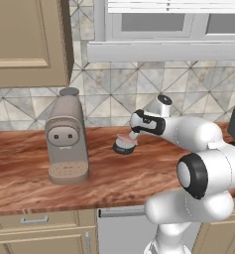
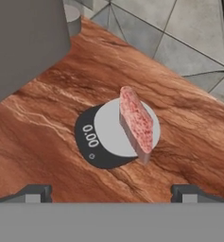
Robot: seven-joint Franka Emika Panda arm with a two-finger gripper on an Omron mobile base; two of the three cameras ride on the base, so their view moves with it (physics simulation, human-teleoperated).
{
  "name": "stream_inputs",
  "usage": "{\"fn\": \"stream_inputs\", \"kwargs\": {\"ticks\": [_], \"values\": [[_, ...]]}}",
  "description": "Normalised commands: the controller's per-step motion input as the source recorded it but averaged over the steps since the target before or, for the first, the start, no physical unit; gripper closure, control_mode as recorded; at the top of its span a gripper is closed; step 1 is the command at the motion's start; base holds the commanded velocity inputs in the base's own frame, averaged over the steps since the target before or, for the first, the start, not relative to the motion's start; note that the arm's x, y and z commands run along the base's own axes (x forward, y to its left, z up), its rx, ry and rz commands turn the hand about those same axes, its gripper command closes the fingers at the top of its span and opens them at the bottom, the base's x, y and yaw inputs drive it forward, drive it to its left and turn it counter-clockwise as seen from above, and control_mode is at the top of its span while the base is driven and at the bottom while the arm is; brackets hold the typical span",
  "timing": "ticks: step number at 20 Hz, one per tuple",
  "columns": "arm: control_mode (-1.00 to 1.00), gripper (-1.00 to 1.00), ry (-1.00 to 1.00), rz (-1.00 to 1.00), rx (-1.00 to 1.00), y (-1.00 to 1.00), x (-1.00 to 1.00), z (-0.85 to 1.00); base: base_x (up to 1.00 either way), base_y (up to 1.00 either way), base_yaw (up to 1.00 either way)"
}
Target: Take the steak from the fridge and place it on the digital scale on the counter by the fridge. Wait a few seconds for a reading, then move it to the plate on the dining counter.
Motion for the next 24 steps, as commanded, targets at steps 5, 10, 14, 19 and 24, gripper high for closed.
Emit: {"fn": "stream_inputs", "kwargs": {"ticks": [5,10,14,19,24], "values": [[-1.0,-1.0,0.03,0.0,0.0,0.01,0.0,0.0,0.0,0.0,0.0],[-1.0,-1.0,0.03,0.0,0.0,0.04,0.0,0.0,0.0,0.0,0.0],[-1.0,-1.0,0.03,0.0,0.0,0.07,0.0,0.0,0.0,0.0,0.0],[-1.0,-1.0,0.03,0.0,0.0,0.11,0.0,0.0,0.0,0.0,0.0],[-1.0,-1.0,0.02,0.0,0.0,0.07,0.02,0.0,0.0,0.0,0.0]]}}
